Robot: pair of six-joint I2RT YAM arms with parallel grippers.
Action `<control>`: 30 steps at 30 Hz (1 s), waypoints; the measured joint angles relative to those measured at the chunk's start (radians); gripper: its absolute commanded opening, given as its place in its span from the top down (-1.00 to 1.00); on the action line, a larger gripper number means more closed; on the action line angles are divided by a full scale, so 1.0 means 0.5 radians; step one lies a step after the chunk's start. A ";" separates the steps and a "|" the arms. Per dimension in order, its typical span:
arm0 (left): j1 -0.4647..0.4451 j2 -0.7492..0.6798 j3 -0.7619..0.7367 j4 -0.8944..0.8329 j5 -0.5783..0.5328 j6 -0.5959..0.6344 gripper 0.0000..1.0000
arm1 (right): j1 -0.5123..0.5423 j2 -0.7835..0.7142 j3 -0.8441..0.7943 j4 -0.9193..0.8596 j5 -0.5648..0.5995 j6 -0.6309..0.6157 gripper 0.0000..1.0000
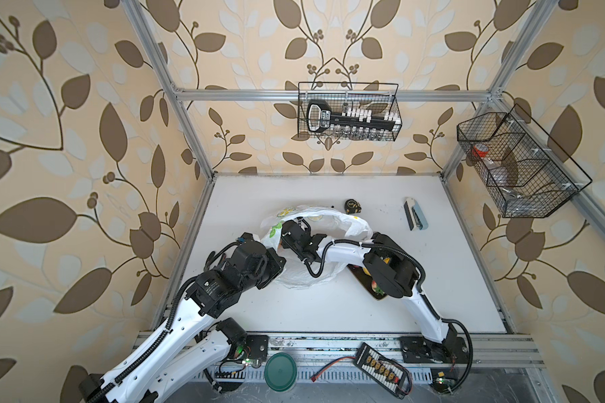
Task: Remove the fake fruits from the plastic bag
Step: 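Grasp the small round red apple in the bag with the right gripper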
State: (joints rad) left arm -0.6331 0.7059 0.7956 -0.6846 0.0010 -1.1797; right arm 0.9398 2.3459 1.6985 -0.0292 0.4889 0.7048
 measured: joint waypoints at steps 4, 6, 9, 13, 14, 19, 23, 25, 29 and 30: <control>0.000 0.000 0.000 0.000 0.000 0.001 1.00 | 0.000 0.056 0.017 -0.058 0.029 0.023 -0.13; 0.000 0.000 0.000 0.000 0.000 0.001 1.00 | 0.000 0.074 0.020 -0.071 0.053 0.026 -0.10; 0.000 0.000 0.000 0.000 0.000 0.001 1.00 | -0.001 0.082 0.037 -0.082 0.059 0.021 -0.01; 0.000 0.000 0.000 -0.001 0.000 0.001 1.00 | -0.005 0.097 0.056 -0.085 0.068 0.009 0.13; 0.000 0.000 0.000 -0.001 0.000 0.001 1.00 | -0.005 0.097 0.056 -0.086 0.069 0.007 0.17; 0.000 -0.008 0.000 -0.002 0.000 0.001 1.00 | -0.008 0.088 0.043 -0.066 0.061 -0.040 0.36; 0.000 -0.020 0.000 0.000 -0.001 0.000 1.00 | 0.002 -0.028 -0.112 -0.018 0.034 -0.085 0.43; 0.000 -0.021 0.000 0.001 -0.002 0.000 1.00 | 0.019 -0.155 -0.246 0.002 0.009 -0.111 0.43; 0.000 -0.021 0.000 0.003 -0.002 -0.001 1.00 | 0.078 -0.484 -0.525 0.065 -0.046 -0.154 0.44; 0.000 -0.021 0.000 0.004 -0.003 -0.001 1.00 | 0.099 -0.581 -0.597 0.081 -0.058 -0.165 0.43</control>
State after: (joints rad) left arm -0.6331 0.6952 0.7956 -0.6827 -0.0006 -1.1801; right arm 0.9894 2.0556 1.3998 0.0113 0.4599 0.6224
